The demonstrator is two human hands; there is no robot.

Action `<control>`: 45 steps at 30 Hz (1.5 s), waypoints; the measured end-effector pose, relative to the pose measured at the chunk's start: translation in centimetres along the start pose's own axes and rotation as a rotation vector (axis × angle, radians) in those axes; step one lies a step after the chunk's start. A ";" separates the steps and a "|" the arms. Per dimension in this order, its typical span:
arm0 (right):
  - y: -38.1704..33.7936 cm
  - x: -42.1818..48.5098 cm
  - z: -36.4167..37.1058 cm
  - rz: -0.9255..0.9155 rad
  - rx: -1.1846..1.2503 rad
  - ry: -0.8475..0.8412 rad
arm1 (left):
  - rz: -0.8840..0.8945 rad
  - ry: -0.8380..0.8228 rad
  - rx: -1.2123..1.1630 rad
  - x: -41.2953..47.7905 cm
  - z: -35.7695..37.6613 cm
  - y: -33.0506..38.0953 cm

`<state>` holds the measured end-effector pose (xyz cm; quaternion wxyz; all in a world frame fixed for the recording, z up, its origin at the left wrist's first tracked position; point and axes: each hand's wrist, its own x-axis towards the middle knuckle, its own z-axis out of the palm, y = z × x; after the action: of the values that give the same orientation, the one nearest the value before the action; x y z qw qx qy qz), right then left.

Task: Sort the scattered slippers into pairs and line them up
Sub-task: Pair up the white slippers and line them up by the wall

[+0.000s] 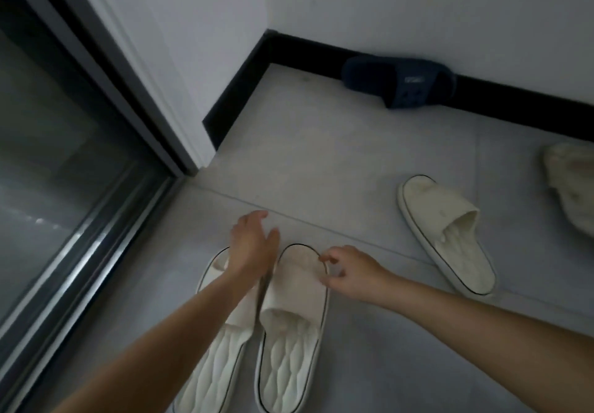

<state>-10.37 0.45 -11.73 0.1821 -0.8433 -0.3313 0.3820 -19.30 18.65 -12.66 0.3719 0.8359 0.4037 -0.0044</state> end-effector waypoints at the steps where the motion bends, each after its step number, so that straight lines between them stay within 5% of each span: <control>1: 1.3 -0.8 -0.6 0.037 0.013 0.021 | 0.070 -0.046 0.016 0.1 1.1 1.6; 5: 7.1 -5.4 -3.2 0.181 -0.027 0.020 | 0.230 -0.257 0.123 -1.1 5.3 6.3; 12: 16.4 -11.3 -9.5 0.375 -0.039 0.146 | 0.356 -0.320 0.217 -4.2 9.7 9.1; 18: 24.0 -13.3 -17.7 0.529 -0.086 0.277 | 0.484 -0.436 0.366 -3.6 14.1 18.4; 24: 32.4 -12.1 -21.2 0.911 0.695 0.828 | 0.529 -0.394 0.530 -3.3 17.4 25.8; 27: 34.3 -10.8 -20.0 0.850 1.078 0.914 | 0.496 -0.357 0.633 -3.1 18.5 26.7; 30: 35.2 -9.6 -20.0 0.760 1.138 0.941 | 0.380 -0.342 0.734 -2.5 19.2 26.9; 32: 35.1 -9.5 -20.2 0.655 1.064 0.967 | 0.288 -0.358 0.779 -2.0 19.3 26.7; 35: 33.8 -10.7 -19.1 0.457 0.602 0.947 | 0.255 -0.361 0.765 -1.7 19.3 26.3; 40: 29.9 -14.2 -13.4 0.308 0.010 0.645 | 0.369 -0.364 0.785 -2.4 18.6 25.0; 45: 25.4 -16.7 -7.1 -0.056 -0.490 0.302 | 0.465 -0.401 0.769 -4.2 17.8 23.0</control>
<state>-2.41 -29.78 -12.65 0.0304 -0.9000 -0.4060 0.1556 -1.33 -4.40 -10.03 0.0980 0.9633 0.0960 -0.2309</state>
